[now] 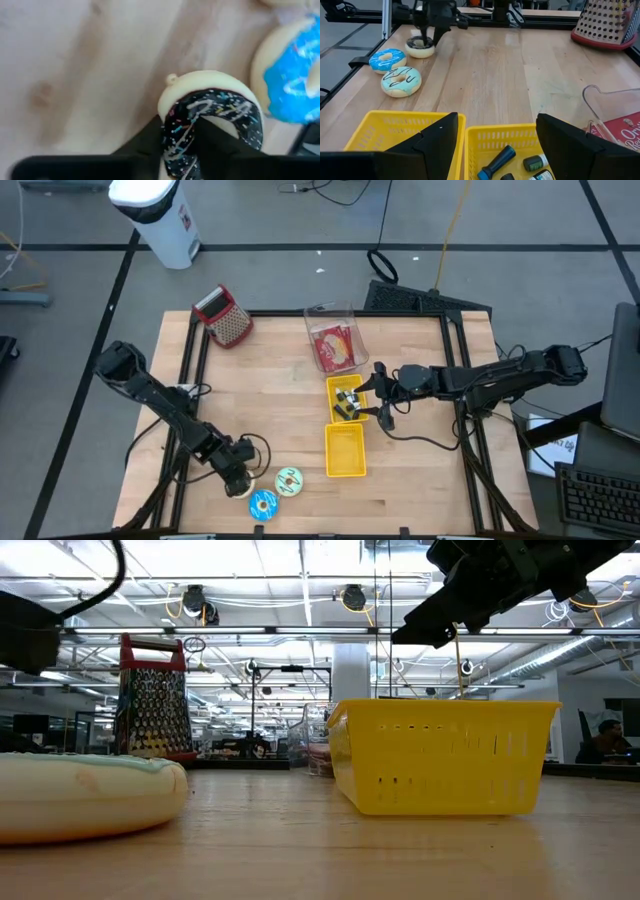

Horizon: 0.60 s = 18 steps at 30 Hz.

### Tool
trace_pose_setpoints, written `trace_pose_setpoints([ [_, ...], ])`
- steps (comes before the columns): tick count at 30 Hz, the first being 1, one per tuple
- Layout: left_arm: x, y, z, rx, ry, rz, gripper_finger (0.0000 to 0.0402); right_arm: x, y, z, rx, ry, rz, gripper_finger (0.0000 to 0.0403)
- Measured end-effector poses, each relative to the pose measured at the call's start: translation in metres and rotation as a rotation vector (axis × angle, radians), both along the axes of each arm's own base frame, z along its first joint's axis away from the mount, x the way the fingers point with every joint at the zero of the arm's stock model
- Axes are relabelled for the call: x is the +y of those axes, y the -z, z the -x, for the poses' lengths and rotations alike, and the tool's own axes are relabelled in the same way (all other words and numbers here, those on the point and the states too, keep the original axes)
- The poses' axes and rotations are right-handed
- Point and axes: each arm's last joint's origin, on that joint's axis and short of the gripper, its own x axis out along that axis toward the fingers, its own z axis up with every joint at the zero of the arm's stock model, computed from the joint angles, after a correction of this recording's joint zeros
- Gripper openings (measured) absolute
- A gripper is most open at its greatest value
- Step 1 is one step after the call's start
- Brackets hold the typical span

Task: Pick & Place Food Item
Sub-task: Put the black doughnut into the bottom yellow bin

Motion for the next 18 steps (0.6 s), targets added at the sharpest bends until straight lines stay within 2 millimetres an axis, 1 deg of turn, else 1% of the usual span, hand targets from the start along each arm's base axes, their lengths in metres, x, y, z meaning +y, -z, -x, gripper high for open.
trace_pose_setpoints([
  [3,0.008,-0.004,-0.005,-0.026,-0.024,-0.006,0.0037,0.0,0.0,0.0,-0.004,0.003,-0.009,0.0256],
  [5,0.014,-0.008,-0.01,-0.059,-0.035,-0.013,0.0014,0.0,-0.001,0.0,-0.005,0.009,-0.025,0.0256],
  [8,0.02,-0.019,-0.02,-0.152,-0.031,-0.057,0.0023,0.0,-0.001,0.0,-0.005,0.01,-0.026,0.0256],
  [12,0.029,-0.038,-0.039,-0.307,0.038,-0.175,0.0031,0.0,-0.002,-0.001,-0.013,0.019,-0.05,0.0256],
  [15,0.039,-0.056,-0.057,-0.437,0.076,-0.337,0.0017,0.0,-0.004,-0.002,-0.043,0.028,-0.078,0.0256],
  [18,0.053,-0.076,-0.073,-0.548,0.053,-0.559,0.0008,0.001,-0.003,-0.007,-0.073,0.032,-0.103,0.0256],
])
